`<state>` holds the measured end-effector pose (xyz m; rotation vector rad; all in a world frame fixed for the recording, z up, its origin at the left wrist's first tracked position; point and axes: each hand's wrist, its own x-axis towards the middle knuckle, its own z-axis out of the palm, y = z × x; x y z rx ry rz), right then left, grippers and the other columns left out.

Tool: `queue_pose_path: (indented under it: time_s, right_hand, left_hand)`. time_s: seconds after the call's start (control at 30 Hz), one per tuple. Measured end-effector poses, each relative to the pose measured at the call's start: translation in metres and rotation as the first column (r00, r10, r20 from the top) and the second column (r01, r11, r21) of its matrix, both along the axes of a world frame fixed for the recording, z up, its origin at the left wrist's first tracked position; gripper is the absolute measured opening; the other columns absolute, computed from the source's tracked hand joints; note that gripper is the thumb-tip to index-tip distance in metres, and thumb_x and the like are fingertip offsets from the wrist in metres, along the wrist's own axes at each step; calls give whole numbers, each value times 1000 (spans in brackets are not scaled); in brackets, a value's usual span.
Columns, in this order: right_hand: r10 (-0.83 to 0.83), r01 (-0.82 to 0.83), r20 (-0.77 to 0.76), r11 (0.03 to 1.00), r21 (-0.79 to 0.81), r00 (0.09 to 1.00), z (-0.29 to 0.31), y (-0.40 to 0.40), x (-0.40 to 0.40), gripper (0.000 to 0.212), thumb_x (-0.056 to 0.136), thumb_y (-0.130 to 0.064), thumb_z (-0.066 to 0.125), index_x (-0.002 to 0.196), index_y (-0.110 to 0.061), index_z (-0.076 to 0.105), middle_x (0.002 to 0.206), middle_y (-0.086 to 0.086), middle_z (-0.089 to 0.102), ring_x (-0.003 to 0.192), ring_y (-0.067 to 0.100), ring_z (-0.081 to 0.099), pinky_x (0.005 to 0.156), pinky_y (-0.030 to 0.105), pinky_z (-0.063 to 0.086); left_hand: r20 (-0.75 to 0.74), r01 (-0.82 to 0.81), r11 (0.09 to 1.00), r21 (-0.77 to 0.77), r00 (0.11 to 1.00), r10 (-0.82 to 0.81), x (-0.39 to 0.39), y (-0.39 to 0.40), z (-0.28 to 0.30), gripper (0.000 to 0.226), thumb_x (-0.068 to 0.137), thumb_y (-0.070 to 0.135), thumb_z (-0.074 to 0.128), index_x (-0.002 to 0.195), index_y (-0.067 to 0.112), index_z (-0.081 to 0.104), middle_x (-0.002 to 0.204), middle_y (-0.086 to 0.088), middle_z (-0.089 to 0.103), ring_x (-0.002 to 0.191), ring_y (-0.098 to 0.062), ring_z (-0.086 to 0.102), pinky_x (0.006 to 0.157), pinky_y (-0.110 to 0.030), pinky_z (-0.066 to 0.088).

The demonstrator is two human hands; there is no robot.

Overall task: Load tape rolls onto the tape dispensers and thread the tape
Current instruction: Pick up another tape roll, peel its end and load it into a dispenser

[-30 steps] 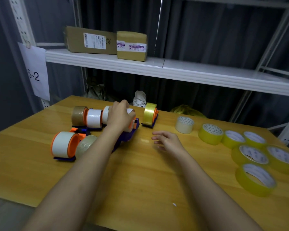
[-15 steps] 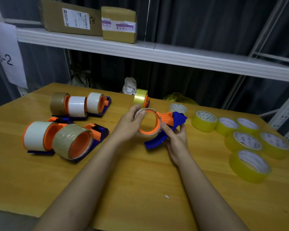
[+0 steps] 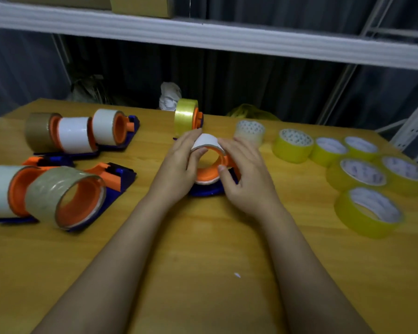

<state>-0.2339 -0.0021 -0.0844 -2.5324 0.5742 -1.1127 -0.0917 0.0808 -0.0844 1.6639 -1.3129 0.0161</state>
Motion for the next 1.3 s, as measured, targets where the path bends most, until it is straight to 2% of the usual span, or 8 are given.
queue_pose_path:
  time_s: [0.13, 0.23, 0.3, 0.43, 0.53, 0.7, 0.9, 1.3]
  right_hand:
    - [113, -94, -35, 931, 353, 993, -5, 6, -5, 51, 92, -13, 62, 141, -19, 49, 138, -6, 50, 117, 6, 53, 101, 18, 42]
    - [65, -89, 68, 883, 461, 996, -6, 8, -2, 50, 90, -13, 65, 138, -19, 52, 127, -6, 55, 76, 3, 57, 80, 17, 49]
    - [39, -66, 64, 869, 491, 997, -6, 8, 0, 54, 89, -13, 67, 140, -19, 50, 126, -4, 55, 65, 5, 54, 74, 19, 50]
    - [14, 2, -29, 869, 496, 999, -5, 9, 2, 67, 87, -19, 70, 146, -22, 39, 135, -9, 43, 73, 17, 62, 83, 30, 53]
    - [24, -8, -21, 831, 556, 999, -3, 8, -1, 70, 86, -16, 71, 147, -22, 37, 144, -12, 35, 80, 13, 64, 90, 29, 51]
    - [79, -76, 24, 758, 648, 997, 2, 6, -8, 74, 81, -9, 75, 145, -25, 41, 139, -9, 40, 84, 2, 68, 84, 21, 53]
    - [7, -28, 38, 801, 597, 999, 0, 13, -5, 73, 76, -14, 81, 139, -26, 47, 120, -15, 43, 96, 8, 63, 85, 23, 53]
    - [-82, 49, 39, 849, 527, 996, -6, 20, 0, 70, 79, -19, 78, 140, -32, 47, 113, -21, 48, 92, 6, 61, 89, 32, 53]
  left_hand:
    - [30, 33, 999, -14, 999, -33, 3, 7, -3, 35, 99, 18, 48, 134, 17, 51, 142, 1, 45, 133, -5, 35, 104, -6, 24]
    - [-124, 4, 999, -45, 992, -10, -1, 10, -3, 36, 96, 26, 54, 132, 21, 51, 129, 11, 51, 118, 3, 45, 94, -3, 34]
    - [-267, -60, 998, 8, 962, 60, -4, 9, -3, 42, 94, 34, 56, 134, 21, 46, 119, 16, 49, 107, 4, 47, 82, -1, 36]
    - [-402, -88, 993, 82, 908, 114, -7, 7, -6, 43, 94, 39, 54, 131, 20, 49, 108, 15, 54, 102, -2, 52, 73, -4, 39]
    - [-409, -47, 997, 68, 910, 71, -11, 8, -3, 43, 95, 34, 54, 135, 21, 47, 110, 28, 48, 100, 12, 46, 70, 7, 33]
    - [-293, 3, 995, 102, 956, 28, -9, 12, -4, 51, 99, 25, 47, 148, 22, 31, 146, 4, 39, 117, 6, 28, 73, 10, 26]
    - [-137, -53, 991, 121, 988, 70, -5, 14, -11, 47, 102, 19, 39, 148, 19, 30, 145, -4, 45, 127, -9, 41, 75, 1, 31]
    - [-42, -134, 988, 81, 990, 137, -8, 16, -6, 41, 99, 9, 42, 140, 17, 46, 117, -9, 65, 92, -10, 56, 62, -10, 40]
